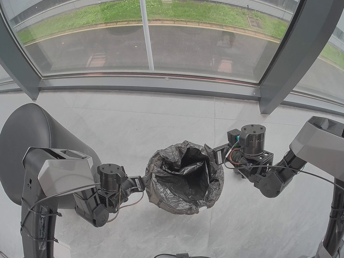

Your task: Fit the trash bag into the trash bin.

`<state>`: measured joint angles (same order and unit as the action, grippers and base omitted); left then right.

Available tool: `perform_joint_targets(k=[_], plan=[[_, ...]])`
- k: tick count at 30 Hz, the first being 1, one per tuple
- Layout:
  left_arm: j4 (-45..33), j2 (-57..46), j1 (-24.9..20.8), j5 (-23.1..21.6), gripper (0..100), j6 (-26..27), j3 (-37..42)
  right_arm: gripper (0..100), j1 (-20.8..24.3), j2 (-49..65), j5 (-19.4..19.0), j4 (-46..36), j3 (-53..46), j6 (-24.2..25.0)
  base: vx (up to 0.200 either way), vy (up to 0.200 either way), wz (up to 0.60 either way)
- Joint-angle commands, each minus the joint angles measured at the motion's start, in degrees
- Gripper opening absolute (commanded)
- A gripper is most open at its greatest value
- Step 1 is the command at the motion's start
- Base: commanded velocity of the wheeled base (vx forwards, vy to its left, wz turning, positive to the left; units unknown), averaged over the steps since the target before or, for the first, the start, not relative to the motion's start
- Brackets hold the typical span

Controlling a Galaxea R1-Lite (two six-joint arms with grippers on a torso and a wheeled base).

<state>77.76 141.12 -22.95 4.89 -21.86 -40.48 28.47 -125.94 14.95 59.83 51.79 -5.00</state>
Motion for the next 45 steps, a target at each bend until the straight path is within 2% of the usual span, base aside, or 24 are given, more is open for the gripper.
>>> perform_joint_targets(k=[1, 8, 11, 15, 19, 23, 27, 28, 30, 31, 32, 33, 34, 35, 38, 39, 41, 45], plan=[[0.5, -4.3, 1.1, 0.1, 100, -0.2, 2.4, 100, 0.1, 1.3, 0.0, 0.2, -0.9, 0.1, 0.000, 0.000, 0.00], [0.7, -15.5, 2.5, 0.6, 100, -1.5, 8.2, 100, 1.2, 5.5, 0.0, 0.7, -4.2, 1.8, 0.000, 0.000, 0.00], [0.7, -19.5, 2.4, 0.6, 100, -2.5, 10.5, 100, 3.4, 6.4, 0.0, 0.8, -5.4, 2.8, 0.000, 0.000, 0.00], [0.9, -28.4, 1.7, 0.6, 100, -6.7, 16.1, 100, 8.3, 6.0, 0.0, 0.5, -5.3, 4.1, 0.000, 0.000, 0.00], [0.5, -37.0, 3.1, 0.5, 100, -5.7, 20.4, 100, 12.4, 4.7, 0.0, -0.5, -3.9, 4.5, 0.000, 0.000, 0.00], [0.5, -42.9, 6.1, 0.5, 100, -4.9, 23.2, 100, 14.2, 2.9, 0.0, -3.7, -1.3, 4.9, 0.000, 0.000, 0.00], [-0.2, -46.0, 9.1, 0.4, 100, -3.5, 24.0, 100, 15.0, 0.1, 0.1, -10.2, 3.7, 6.2, 0.000, 0.000, 0.00], [0.1, -46.4, 10.0, 0.5, 100, -0.6, 24.1, 100, 15.0, -0.3, 0.1, -15.1, 6.2, 6.3, 0.000, 0.000, 0.00], [0.5, -46.7, 11.5, 0.6, 100, 2.0, 24.6, 100, 15.1, -0.4, 0.1, -22.8, 11.0, 6.6, 0.000, 0.000, 0.00], [0.5, -46.7, 11.6, 0.5, 100, 2.1, 24.7, 100, 15.1, -0.5, 0.1, -23.4, 11.3, 6.7, 0.000, 0.000, 0.00], [0.7, -48.0, 12.2, 0.1, 100, 2.4, 25.5, 100, 15.1, -1.0, 0.1, -30.2, 15.7, 7.5, 0.000, 0.000, 0.00], [0.6, -48.7, 12.7, -0.1, 100, 2.3, 25.8, 100, 15.1, -1.2, 0.3, -33.9, 18.4, 8.2, 0.000, 0.000, 0.00], [0.6, -48.7, 12.7, -0.1, 100, 2.3, 25.8, 100, 15.1, -1.2, 0.3, -33.9, 18.4, 8.2, 0.000, 0.000, 0.00], [0.6, -49.5, 13.6, -0.8, 100, 2.3, 26.3, 100, 15.1, -2.2, 0.9, -38.8, 22.7, 9.1, 0.000, 0.000, 0.00], [0.6, -49.9, 14.3, -1.3, 100, 2.3, 26.5, 100, 15.1, -2.9, 1.0, -40.5, 24.4, 9.4, 0.000, 0.000, 0.00], [0.0, -51.3, 16.5, -2.9, 100, 2.3, 26.2, 100, 15.0, -5.6, 1.1, -41.5, 28.1, 9.5, 0.000, 0.000, 0.00], [0.0, -51.5, 17.2, -4.4, 100, 2.1, 26.3, 100, 15.0, -7.6, 1.6, -41.7, 30.4, 9.1, 0.000, 0.000, 0.00], [0.0, -51.4, 17.9, -5.3, 100, 1.7, 26.5, 100, 15.0, -10.9, 4.3, -42.3, 33.8, 9.0, 0.000, 0.000, 0.00]])
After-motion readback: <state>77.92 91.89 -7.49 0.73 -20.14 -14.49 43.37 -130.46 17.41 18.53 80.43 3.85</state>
